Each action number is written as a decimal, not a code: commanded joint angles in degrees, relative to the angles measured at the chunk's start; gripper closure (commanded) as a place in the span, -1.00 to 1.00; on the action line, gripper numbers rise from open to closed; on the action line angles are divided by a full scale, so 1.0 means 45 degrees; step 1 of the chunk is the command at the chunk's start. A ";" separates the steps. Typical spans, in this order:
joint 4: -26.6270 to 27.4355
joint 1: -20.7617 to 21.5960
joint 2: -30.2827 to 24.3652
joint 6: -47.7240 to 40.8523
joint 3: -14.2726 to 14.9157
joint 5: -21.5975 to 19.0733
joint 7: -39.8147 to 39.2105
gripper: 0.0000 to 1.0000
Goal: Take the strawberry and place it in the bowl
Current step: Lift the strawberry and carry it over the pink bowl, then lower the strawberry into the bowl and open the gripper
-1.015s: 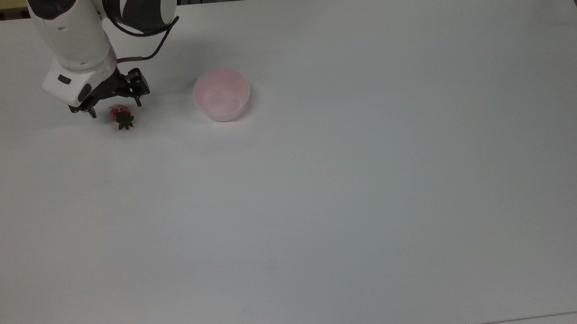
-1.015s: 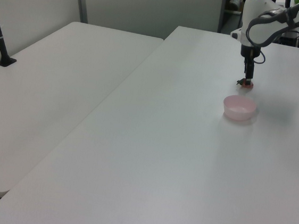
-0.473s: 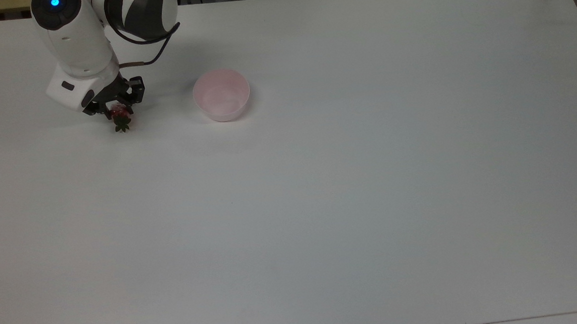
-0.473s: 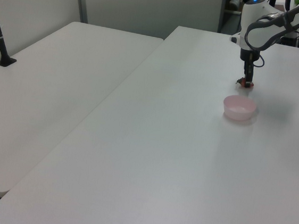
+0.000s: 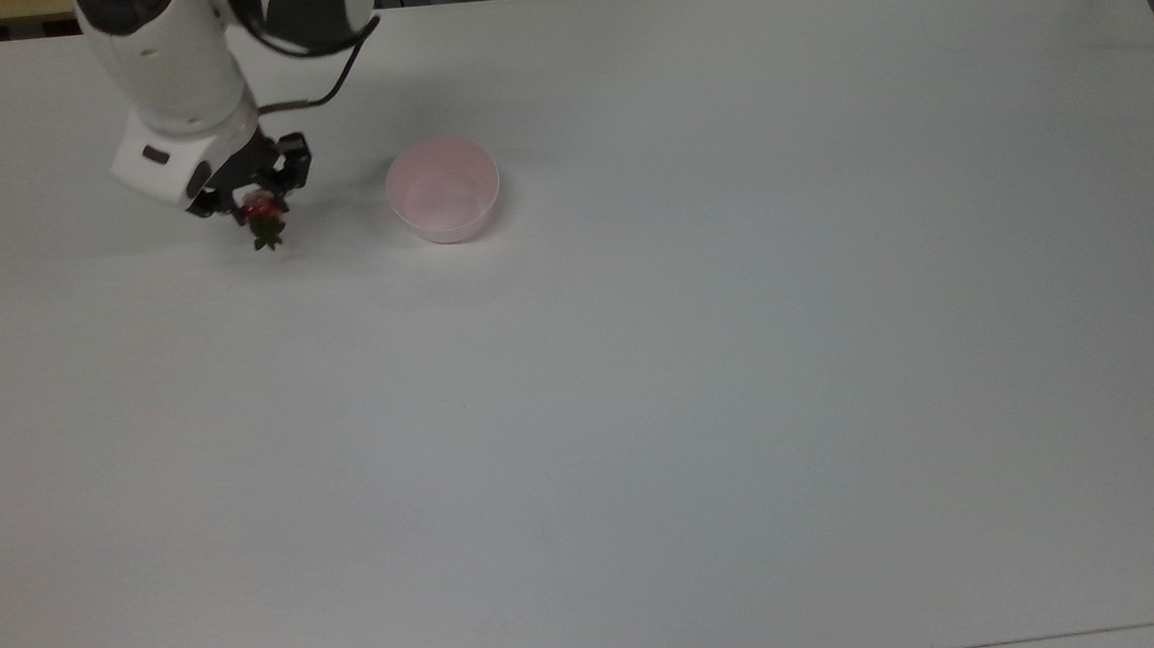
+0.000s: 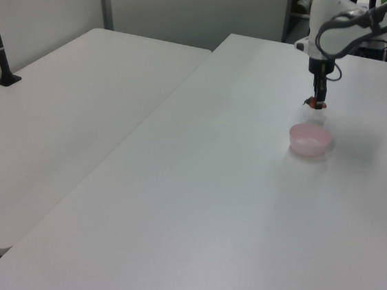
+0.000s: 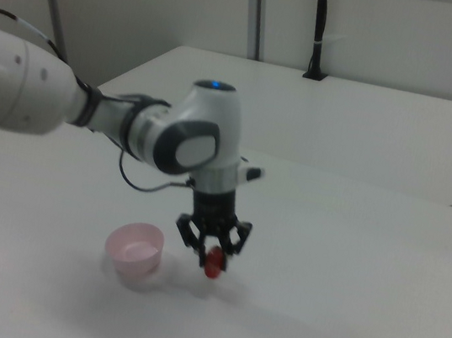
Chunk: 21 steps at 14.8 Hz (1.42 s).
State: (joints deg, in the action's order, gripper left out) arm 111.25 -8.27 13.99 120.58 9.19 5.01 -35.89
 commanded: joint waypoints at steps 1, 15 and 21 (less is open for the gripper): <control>0.0258 0.0566 -0.1720 -0.1851 -0.0849 -0.0019 0.0647 0.16; 0.0493 0.2561 -0.0531 -0.2050 -0.1651 0.0176 0.5222 -0.09; 0.0045 0.2366 -0.1837 -0.2497 -0.1651 0.0039 0.6545 -1.00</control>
State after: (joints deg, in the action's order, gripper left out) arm 111.49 2.77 10.94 110.01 1.73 4.98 -11.40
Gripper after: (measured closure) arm 0.026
